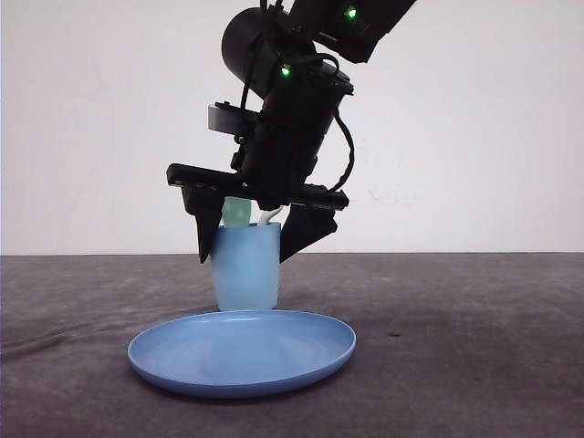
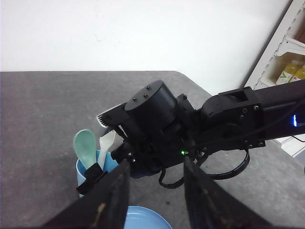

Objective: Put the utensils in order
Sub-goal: 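Open the right gripper around the cup rim and close on the cup, then lift the cup with the right gripper above the plate, then lower the cup onto the plate center with the right gripper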

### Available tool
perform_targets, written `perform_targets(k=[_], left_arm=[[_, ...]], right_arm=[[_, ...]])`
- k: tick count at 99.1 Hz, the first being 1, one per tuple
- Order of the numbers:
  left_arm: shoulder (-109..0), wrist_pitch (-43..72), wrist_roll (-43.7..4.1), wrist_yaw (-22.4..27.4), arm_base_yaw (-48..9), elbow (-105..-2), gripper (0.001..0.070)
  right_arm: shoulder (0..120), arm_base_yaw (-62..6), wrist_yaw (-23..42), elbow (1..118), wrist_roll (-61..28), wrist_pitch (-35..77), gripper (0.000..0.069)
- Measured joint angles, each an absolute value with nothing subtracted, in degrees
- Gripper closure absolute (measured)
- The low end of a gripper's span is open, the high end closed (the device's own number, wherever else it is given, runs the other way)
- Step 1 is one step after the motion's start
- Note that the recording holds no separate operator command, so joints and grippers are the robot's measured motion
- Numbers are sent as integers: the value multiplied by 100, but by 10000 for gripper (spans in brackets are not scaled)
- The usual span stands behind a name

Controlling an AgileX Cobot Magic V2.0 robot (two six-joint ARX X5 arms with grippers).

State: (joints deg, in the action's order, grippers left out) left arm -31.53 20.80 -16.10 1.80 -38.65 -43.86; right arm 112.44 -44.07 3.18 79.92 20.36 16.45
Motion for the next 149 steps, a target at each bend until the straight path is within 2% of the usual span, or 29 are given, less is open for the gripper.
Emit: perform_targets(k=[22, 41, 72, 99, 119, 149], left_arm=[[-3153, 2032, -1610, 180, -3865, -4386, 511], [-3153, 2032, -1610, 180, -3865, -4386, 511], [-3155, 2034, -1610, 180, -3865, -4386, 511], [-3153, 2034, -1608, 180, -3865, -4386, 511], [-3153, 2034, -1608, 180, -3865, -4386, 511], [-3153, 2036, -1608, 180, -3865, -4386, 511]], right_arm=[[11220, -4403, 331, 8012, 2032, 1712, 269], [10936, -4416, 250, 8007, 2032, 1990, 273], [9404, -4525, -115, 8012, 1841, 3083, 273], [9174, -4993, -104, 7990, 1671, 3975, 273], [9174, -5433, 305, 7404, 1669, 3531, 273], [9174, -5697, 751, 5931, 1951, 2029, 274]])
